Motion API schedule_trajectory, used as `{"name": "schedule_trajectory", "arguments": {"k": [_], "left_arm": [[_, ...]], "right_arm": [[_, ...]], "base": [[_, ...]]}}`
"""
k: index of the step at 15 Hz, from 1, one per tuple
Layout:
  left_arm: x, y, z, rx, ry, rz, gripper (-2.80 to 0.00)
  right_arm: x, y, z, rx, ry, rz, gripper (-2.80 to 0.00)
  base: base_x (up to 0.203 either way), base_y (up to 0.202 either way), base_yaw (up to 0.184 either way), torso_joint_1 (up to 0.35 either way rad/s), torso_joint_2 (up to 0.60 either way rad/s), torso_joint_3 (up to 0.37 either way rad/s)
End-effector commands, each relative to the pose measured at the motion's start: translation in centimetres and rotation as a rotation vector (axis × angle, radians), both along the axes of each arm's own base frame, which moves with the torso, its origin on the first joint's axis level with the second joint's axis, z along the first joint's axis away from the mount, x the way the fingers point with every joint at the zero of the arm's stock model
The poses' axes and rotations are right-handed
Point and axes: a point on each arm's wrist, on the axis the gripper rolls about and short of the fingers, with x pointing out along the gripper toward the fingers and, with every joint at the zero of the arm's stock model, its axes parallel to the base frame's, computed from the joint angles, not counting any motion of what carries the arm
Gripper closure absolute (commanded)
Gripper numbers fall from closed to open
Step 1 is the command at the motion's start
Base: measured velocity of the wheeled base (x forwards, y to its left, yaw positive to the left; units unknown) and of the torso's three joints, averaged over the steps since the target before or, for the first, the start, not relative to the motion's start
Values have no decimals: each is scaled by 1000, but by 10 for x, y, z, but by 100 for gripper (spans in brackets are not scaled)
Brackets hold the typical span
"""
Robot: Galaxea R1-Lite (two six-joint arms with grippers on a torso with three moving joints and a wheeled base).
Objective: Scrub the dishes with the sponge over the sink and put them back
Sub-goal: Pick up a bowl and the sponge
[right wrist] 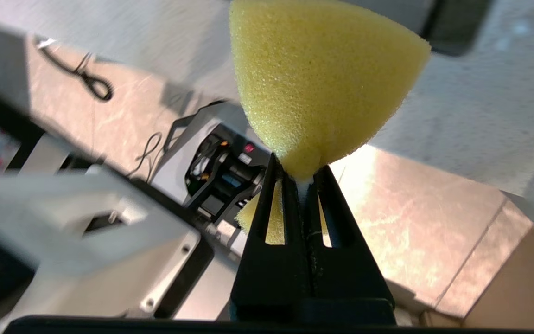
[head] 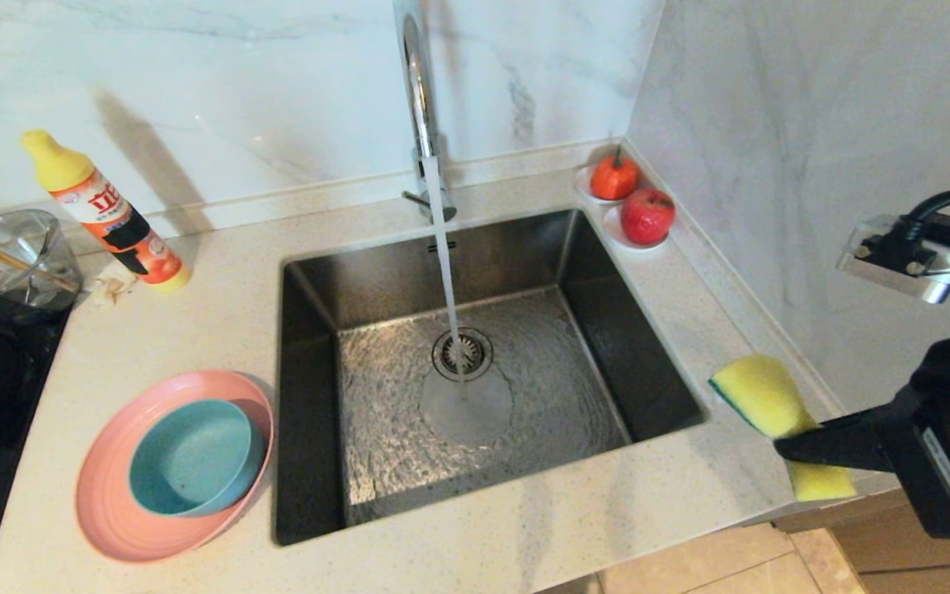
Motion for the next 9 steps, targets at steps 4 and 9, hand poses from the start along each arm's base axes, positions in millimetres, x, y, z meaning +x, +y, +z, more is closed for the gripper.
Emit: {"name": "schedule_trajectory", "arguments": {"k": [4, 9], "left_arm": [[0, 0, 0, 0, 0, 0, 0], [0, 0, 0, 0, 0, 0, 0]], "right_arm": [[-21, 4, -7, 8, 45, 69, 0], [-24, 17, -10, -8, 69, 124, 0]], "base": [[0, 0, 0, 0, 0, 0], [0, 0, 0, 0, 0, 0]]}}
